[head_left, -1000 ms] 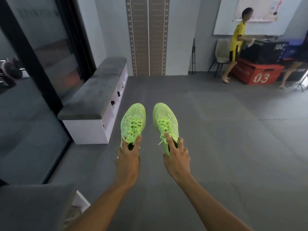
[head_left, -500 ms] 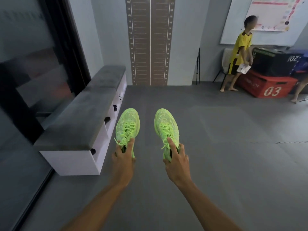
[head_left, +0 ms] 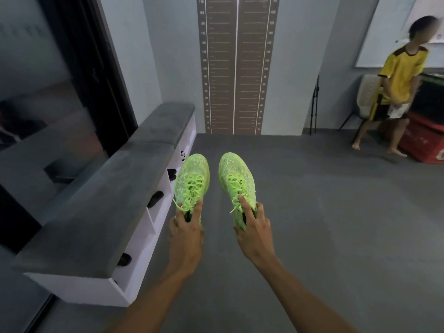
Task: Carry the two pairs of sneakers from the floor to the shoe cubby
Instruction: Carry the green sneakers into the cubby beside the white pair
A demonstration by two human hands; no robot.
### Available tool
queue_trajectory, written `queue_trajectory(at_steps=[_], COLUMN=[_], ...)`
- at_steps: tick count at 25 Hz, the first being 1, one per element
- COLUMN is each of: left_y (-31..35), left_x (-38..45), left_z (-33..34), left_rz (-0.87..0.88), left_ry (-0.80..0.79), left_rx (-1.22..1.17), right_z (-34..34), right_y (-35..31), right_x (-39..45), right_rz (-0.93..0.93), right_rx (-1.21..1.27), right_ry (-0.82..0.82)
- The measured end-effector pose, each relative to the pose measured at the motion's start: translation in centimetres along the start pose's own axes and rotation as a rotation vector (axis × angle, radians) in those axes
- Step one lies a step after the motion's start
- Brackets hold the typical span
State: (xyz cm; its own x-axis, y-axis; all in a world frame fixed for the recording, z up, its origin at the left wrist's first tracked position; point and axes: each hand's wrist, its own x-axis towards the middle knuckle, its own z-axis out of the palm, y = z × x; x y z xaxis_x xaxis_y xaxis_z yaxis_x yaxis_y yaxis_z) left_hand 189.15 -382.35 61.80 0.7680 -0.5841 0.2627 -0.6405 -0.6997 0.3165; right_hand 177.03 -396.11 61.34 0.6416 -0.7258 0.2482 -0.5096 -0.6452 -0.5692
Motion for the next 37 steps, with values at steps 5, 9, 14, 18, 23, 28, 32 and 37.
queue_trajectory(at_steps=[5, 9, 14, 18, 23, 28, 32, 37], left_y=[1.8, 2.3, 3.6, 5.8, 8.8, 11.2, 11.1, 10.9], left_x=[15.6, 30.4, 46.0, 58.4, 73.3, 87.7, 100.0, 115.7], left_z=[5.5, 10.2, 13.9, 17.8, 22.9, 26.8, 31.2, 35.7], left_rz=[-0.019, -0.002, 0.035, 0.067, 0.024, -0.067, -0.078, -0.082], left_ry=[0.019, 0.02, -0.018, -0.034, -0.019, 0.006, 0.034, 0.016], left_rx=[-0.031, -0.069, -0.086, -0.087, -0.094, -0.112, -0.128, -0.164], right_z=[3.9, 8.1, 10.9, 13.5, 16.6, 18.7, 22.1, 26.0], right_y=[1.7, 2.6, 3.5, 5.6, 8.8, 10.4, 11.5, 12.1], right_x=[16.1, 29.9, 44.7, 57.5, 73.5, 89.3, 102.0, 117.2], right_rz=[-0.032, -0.022, 0.041, 0.05, 0.021, -0.012, -0.042, -0.041], right_rx=[0.007, 0.004, 0.014, 0.039, 0.069, 0.072, 0.094, 0.083], right_ry=[-0.015, 0.006, 0.051, 0.07, 0.065, 0.019, 0.008, 0.014])
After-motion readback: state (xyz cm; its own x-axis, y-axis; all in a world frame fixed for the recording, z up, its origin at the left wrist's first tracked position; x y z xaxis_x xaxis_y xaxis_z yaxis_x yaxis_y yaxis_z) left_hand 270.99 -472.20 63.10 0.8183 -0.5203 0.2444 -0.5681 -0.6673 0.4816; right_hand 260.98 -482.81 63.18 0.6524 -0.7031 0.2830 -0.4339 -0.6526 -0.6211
